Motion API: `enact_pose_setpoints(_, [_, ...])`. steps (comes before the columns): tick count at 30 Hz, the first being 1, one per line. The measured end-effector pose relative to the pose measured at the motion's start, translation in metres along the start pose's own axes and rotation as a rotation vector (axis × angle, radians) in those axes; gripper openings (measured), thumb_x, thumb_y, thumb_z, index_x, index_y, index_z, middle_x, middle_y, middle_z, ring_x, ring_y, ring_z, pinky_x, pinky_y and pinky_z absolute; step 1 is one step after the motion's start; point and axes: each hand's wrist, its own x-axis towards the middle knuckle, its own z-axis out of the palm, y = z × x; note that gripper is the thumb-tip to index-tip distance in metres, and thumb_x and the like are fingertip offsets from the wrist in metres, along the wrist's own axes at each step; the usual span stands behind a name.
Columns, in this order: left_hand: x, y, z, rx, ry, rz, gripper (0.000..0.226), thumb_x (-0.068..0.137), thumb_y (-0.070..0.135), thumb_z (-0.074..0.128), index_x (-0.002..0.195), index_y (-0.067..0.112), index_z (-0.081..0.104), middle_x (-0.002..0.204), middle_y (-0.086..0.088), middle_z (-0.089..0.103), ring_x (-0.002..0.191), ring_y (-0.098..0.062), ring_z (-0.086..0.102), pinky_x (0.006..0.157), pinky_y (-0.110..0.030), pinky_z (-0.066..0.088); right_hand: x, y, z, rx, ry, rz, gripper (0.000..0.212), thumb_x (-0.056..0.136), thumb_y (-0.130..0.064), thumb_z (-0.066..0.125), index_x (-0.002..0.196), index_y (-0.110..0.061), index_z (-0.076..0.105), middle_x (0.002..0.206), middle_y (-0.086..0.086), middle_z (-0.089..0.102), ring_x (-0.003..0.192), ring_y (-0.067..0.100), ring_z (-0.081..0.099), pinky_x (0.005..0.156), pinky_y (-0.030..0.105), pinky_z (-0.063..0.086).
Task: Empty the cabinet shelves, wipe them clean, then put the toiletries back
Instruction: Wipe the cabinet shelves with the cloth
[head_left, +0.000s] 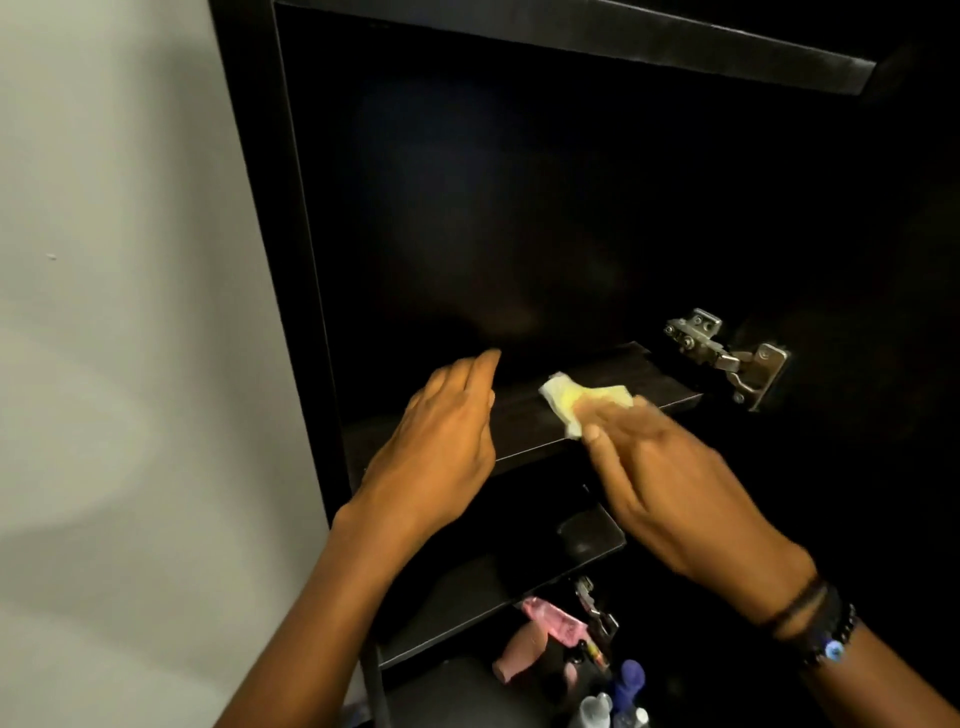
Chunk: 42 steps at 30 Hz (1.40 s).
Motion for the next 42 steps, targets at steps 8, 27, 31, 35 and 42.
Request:
enact_pose_setpoints(8, [-0.001,0.0,0.0,-0.001,-0.011,-0.023,0.043,0.101,0.02,0.03,0.144,0.021,0.024,0.14,0.003,0.04,0.13,-0.009,0.034,0.108,-0.025,0.029,0.011,0.009,0.001,0.074,-0.033,0.097,0.052,0.099,-0.048,0.019,0.135,-0.025,0.049,0.142,-0.008,0.049,0.131,0.008,0.043,0.107,0.021,0.031])
enact_pose_setpoints(27, [-0.005,0.006,-0.003,0.007,0.011,-0.087,0.038,0.102,0.025,0.029,0.14,0.018,0.033,0.136,0.001,0.046,0.127,-0.012,0.039,0.107,-0.029,0.034,0.062,0.065,0.003,0.101,-0.124,0.241,0.05,0.099,-0.051,0.026,0.13,-0.025,0.054,0.144,0.0,0.046,0.128,0.024,0.048,0.102,0.035,0.038])
enact_pose_setpoints(31, [-0.005,0.007,-0.007,-0.019,0.053,-0.095,0.038,0.101,0.028,0.031,0.138,0.021,0.038,0.136,0.004,0.047,0.128,-0.009,0.039,0.108,-0.031,0.032,0.07,0.059,0.017,0.142,-0.069,0.163,0.045,0.099,-0.047,0.031,0.129,-0.024,0.056,0.137,0.0,0.05,0.127,0.019,0.046,0.095,0.025,0.032])
enact_pose_setpoints(35, [-0.004,0.012,-0.022,-0.387,0.227,-0.268,0.036,0.099,0.029,0.038,0.135,0.026,0.044,0.139,0.007,0.047,0.127,-0.005,0.04,0.107,-0.029,0.036,0.055,0.023,0.017,0.265,-0.08,-0.001,0.043,0.101,-0.039,0.034,0.142,-0.031,0.043,0.15,-0.011,0.036,0.138,0.009,0.034,0.104,0.016,0.022])
enact_pose_setpoints(42, [-0.003,0.033,-0.058,-0.583,0.368,-0.274,0.042,0.099,0.035,0.035,0.139,0.024,0.036,0.143,0.009,0.04,0.127,0.003,0.038,0.103,-0.011,0.032,0.068,-0.072,0.018,0.438,-0.118,-0.28,0.039,0.096,-0.022,0.041,0.135,-0.025,0.045,0.139,-0.004,0.05,0.128,0.013,0.045,0.106,0.026,0.038])
